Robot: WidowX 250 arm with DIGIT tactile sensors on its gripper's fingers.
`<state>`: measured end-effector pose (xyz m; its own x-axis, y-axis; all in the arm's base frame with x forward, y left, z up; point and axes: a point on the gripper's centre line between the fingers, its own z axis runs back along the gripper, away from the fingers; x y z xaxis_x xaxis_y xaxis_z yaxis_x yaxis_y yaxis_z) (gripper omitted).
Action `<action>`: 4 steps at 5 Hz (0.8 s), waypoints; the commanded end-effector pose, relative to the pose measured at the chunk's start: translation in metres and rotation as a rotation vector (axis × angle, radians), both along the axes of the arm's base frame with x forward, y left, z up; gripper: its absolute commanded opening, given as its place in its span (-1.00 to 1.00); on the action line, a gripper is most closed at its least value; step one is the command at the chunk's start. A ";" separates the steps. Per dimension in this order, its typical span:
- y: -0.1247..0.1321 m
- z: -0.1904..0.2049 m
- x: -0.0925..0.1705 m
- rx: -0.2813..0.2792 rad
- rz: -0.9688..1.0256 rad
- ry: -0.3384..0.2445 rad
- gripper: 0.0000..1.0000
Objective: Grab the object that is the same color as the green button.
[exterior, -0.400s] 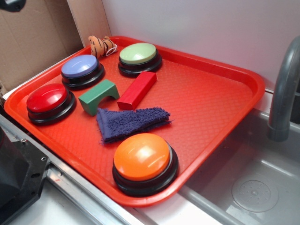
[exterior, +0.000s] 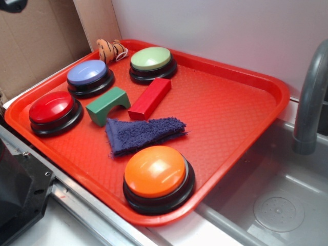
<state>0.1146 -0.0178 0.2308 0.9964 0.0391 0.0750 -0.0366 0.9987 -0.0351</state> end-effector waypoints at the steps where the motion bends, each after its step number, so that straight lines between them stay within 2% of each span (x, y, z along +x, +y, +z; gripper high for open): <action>1: 0.008 -0.038 0.027 -0.008 0.158 -0.077 1.00; 2: 0.013 -0.070 0.045 -0.005 0.155 -0.109 1.00; 3: 0.024 -0.100 0.069 0.035 0.084 -0.148 1.00; 4: 0.029 -0.133 0.087 0.064 0.045 -0.136 1.00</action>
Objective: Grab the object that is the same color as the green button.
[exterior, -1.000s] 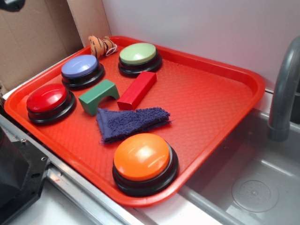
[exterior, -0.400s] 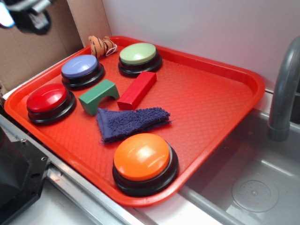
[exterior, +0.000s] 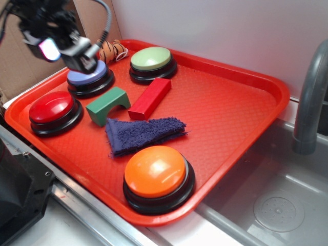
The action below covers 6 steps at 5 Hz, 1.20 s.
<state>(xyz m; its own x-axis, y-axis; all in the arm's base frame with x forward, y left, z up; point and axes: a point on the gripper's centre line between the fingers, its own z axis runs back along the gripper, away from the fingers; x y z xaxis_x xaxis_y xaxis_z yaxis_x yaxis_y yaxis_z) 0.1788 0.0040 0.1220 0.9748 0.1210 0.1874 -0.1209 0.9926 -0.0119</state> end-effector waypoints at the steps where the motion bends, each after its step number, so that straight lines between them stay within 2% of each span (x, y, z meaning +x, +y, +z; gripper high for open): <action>1: 0.012 -0.051 0.036 0.061 -0.049 -0.045 1.00; 2: 0.019 -0.070 0.043 0.074 -0.056 -0.043 1.00; 4: 0.023 -0.089 0.047 0.089 -0.058 0.013 1.00; 5: 0.023 -0.089 0.046 0.087 -0.032 0.009 -1.00; 6: 0.015 -0.066 0.046 0.058 -0.033 0.045 -1.00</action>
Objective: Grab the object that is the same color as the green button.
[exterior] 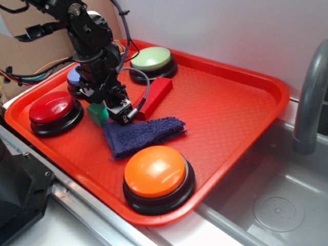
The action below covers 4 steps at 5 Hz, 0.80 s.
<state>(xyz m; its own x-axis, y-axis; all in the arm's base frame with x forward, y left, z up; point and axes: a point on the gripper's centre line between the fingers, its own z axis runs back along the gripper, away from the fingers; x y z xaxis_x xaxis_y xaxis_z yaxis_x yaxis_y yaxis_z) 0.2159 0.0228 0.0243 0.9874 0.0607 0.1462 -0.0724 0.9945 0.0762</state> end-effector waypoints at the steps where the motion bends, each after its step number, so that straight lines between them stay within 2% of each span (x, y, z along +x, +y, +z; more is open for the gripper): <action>1: -0.015 0.070 0.014 -0.060 0.073 -0.022 -1.00; 2: -0.030 0.107 0.028 -0.106 0.068 0.013 -1.00; 3: -0.036 0.146 0.029 -0.179 0.099 -0.039 -1.00; 4: -0.035 0.180 0.021 -0.210 0.089 -0.070 -1.00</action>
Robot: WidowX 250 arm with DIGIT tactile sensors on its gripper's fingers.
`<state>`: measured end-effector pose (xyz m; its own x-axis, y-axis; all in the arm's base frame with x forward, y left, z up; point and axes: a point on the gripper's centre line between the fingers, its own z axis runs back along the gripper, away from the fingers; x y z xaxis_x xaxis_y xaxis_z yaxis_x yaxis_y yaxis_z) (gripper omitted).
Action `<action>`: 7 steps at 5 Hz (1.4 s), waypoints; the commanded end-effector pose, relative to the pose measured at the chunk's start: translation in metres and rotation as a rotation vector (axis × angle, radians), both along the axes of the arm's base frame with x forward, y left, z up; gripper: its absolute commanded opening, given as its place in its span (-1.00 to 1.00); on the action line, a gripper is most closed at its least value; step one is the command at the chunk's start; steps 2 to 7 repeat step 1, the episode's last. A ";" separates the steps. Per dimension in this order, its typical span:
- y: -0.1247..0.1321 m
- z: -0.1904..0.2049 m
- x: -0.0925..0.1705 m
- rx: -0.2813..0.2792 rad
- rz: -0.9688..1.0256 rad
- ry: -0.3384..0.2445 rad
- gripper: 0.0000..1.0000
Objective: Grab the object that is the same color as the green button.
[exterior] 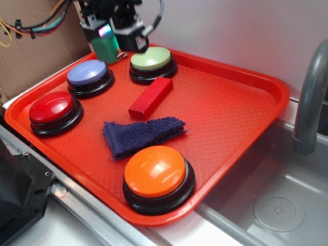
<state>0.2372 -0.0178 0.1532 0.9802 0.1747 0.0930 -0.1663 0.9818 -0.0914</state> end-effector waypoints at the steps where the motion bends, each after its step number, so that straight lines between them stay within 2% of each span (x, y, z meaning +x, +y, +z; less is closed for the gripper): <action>1: 0.011 0.056 -0.002 -0.060 0.017 -0.133 -1.00; 7: 0.011 0.056 -0.002 -0.060 0.017 -0.133 -1.00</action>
